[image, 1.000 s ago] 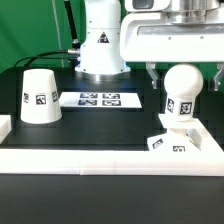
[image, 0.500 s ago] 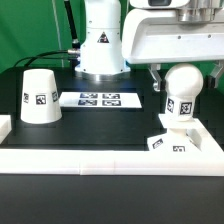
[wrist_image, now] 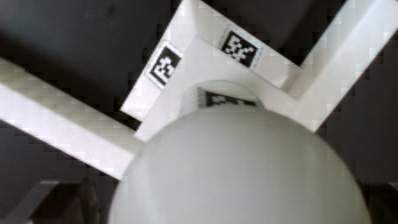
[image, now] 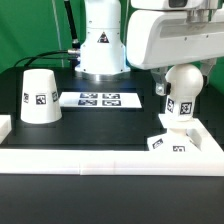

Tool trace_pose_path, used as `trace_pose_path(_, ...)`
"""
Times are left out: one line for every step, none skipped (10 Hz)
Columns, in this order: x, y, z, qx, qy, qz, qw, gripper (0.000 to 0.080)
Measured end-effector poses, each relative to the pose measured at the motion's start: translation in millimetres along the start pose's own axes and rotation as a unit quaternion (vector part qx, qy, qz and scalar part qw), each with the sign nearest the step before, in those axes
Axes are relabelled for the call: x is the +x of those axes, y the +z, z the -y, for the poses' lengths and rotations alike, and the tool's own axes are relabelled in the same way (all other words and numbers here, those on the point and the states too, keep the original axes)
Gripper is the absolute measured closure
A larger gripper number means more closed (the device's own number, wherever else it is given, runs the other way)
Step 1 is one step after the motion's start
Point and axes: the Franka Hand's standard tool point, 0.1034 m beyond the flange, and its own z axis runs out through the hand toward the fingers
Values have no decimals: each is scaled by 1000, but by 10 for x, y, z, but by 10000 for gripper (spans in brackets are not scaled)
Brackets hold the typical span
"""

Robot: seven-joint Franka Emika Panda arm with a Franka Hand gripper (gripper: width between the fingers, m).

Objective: Assemble lamp

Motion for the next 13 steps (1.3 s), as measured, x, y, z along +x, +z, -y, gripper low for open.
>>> trace_pose_path(3,-5,-7,0,-16,0,1000,101)
trace_pose_path(4,-6,-8,1,-23,1,1000,101)
trace_pose_path(3,-5,-8,1,-22,1,1000,217)
trace_pose_path(4,-5,-8,1,-22,1,1000,223)
trace_pose_path(4,-5,-7,1,-17,1,1000,223)
trace_pose_path(4,-4,-7,1,-6,1,1000,223)
trace_pose_path(4,-4,-7,1,-7,1,1000,223)
trace_pose_path(3,-4,-12,4,52,-2,999,223)
trace_pose_path(-4,-1,-25,7,122,-3,992,223)
trace_pose_path(-4,-3,-25,7,189,-4,982,223)
trace_pose_path(-8,-1,-29,6,244,-3,970,222)
trace_pose_path(-10,0,-31,6,277,-3,961,222)
trace_pose_path(-17,0,-37,8,339,-1,941,222)
